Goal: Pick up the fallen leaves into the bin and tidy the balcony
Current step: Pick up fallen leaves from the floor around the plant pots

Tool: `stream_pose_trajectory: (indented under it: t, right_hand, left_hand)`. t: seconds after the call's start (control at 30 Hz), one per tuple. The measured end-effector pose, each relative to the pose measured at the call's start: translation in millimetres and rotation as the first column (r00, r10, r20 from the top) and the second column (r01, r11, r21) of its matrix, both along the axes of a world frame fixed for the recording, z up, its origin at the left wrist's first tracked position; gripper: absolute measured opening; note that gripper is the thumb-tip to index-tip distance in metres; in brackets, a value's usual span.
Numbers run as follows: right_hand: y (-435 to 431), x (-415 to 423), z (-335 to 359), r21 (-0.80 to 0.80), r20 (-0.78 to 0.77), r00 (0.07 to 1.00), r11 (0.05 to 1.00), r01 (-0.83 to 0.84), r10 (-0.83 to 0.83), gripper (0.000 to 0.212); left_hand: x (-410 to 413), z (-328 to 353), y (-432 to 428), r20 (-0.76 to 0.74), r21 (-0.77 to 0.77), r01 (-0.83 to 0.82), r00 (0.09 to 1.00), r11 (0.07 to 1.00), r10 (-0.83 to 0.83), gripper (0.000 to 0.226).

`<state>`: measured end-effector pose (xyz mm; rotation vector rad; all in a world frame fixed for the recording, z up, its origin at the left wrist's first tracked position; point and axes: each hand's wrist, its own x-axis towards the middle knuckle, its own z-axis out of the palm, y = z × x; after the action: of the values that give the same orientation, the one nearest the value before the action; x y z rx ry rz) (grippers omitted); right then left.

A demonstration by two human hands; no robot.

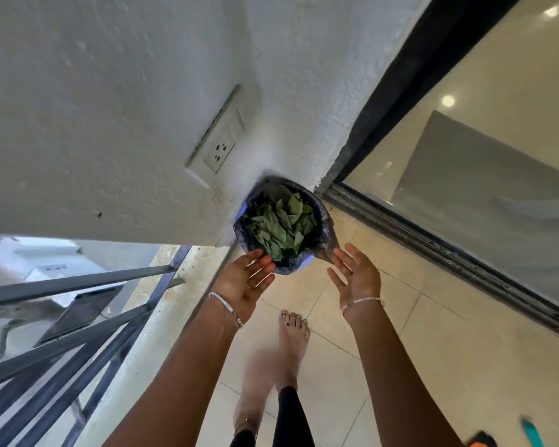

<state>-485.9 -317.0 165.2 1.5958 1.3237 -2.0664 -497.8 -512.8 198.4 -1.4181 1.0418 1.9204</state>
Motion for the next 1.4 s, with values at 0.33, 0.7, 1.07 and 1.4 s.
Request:
stream_pose_trajectory:
  t: [0.33, 0.7, 1.07, 1.4]
  right_hand:
    - [27.7, 93.1, 180.0, 0.079, -0.071, 0.982, 0.98, 0.18, -0.175, 0.014]
    - [49.0, 203.4, 380.4, 0.101, -0.306, 0.854, 0.878, 0.468, -0.42, 0.019]
    - [74.4, 322.7, 498.9, 0.154, -0.406, 0.642, 0.644, 0.75, -0.651, 0.023]
    - [123.6, 472.2, 534.9, 0.135, -0.397, 0.361, 0.335, 0.933, -0.844, 0.024]
  left_hand:
    - [46.1, 140.9, 53.0, -0.098, 0.029, 0.268, 0.959, 0.963, -0.265, 0.02]
    - [108.1, 334.2, 108.9, -0.344, 0.02, 0.611, 0.748, 0.792, -0.568, 0.023]
    - [209.2, 437.0, 201.1, -0.399, 0.068, 0.895, 0.429, 0.44, -0.811, 0.023]
    - [338.3, 491.5, 306.9, -0.488, 0.098, 0.99, 0.133, 0.098, -0.862, 0.022]
